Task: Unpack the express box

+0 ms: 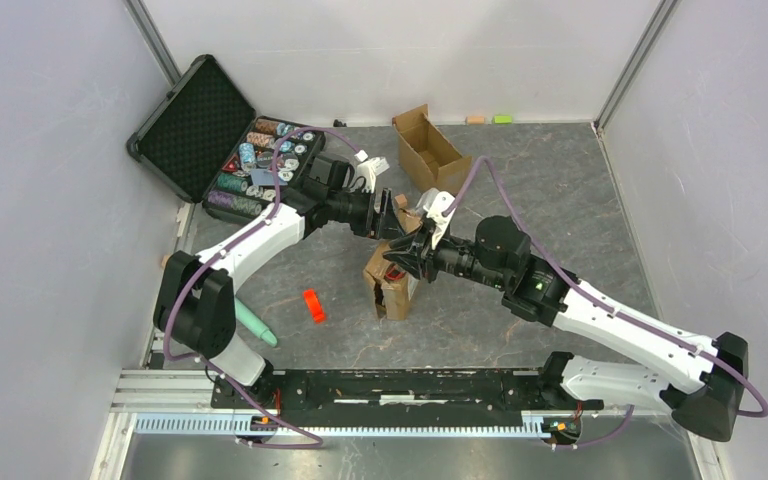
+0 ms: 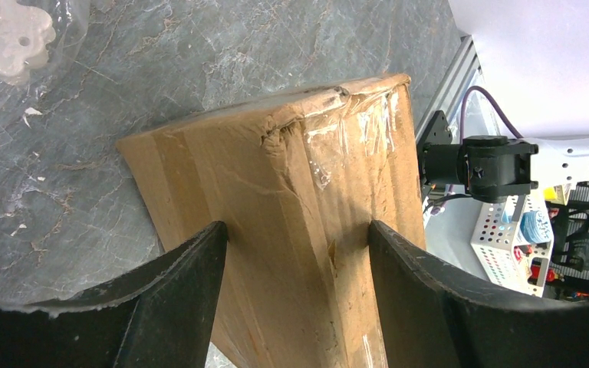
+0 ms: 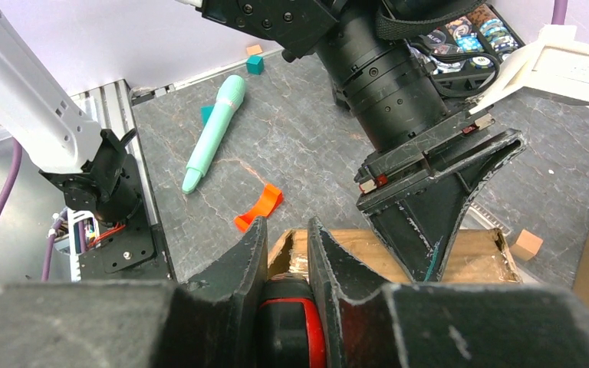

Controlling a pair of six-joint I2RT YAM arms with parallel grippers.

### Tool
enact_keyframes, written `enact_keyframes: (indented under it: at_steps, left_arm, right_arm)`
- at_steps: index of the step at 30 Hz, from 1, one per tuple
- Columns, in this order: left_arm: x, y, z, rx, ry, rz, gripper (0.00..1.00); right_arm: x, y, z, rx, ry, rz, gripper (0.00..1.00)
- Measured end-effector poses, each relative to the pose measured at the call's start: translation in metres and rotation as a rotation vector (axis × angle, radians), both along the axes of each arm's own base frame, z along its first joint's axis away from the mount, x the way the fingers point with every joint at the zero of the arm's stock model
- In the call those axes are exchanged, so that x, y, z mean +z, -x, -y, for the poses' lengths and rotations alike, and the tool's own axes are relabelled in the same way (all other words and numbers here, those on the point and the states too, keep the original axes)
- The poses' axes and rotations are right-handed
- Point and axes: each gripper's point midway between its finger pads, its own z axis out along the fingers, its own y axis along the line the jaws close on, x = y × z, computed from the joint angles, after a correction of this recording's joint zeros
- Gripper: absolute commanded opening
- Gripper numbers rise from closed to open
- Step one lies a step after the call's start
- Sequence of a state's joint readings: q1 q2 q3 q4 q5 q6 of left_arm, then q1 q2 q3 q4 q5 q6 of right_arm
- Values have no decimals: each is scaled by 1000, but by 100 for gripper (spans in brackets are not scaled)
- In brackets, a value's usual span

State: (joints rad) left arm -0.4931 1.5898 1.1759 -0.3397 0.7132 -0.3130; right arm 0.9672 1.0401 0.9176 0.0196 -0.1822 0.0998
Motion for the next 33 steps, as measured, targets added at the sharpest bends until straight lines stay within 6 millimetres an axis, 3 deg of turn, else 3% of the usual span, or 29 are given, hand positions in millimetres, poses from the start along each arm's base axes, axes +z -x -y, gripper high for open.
enact_keyframes:
  at_steps: [12,23,28,33]
  left_arm:
    - [-1,0,0,1,-2,-4,72]
    - [-1,0,1,-1,-1,-1,72]
    - [1,1,4,-10,5,9,72]
    - [1,1,5,-12,7,14,72]
  right_arm:
    - [-6,9,-11,15,-9,61,0]
    - [-5,10,-5,-23,-22,67,0]
    - [5,6,-4,-59,-7,25,0]
    - [30,5,-10,-61,-34,3,0]
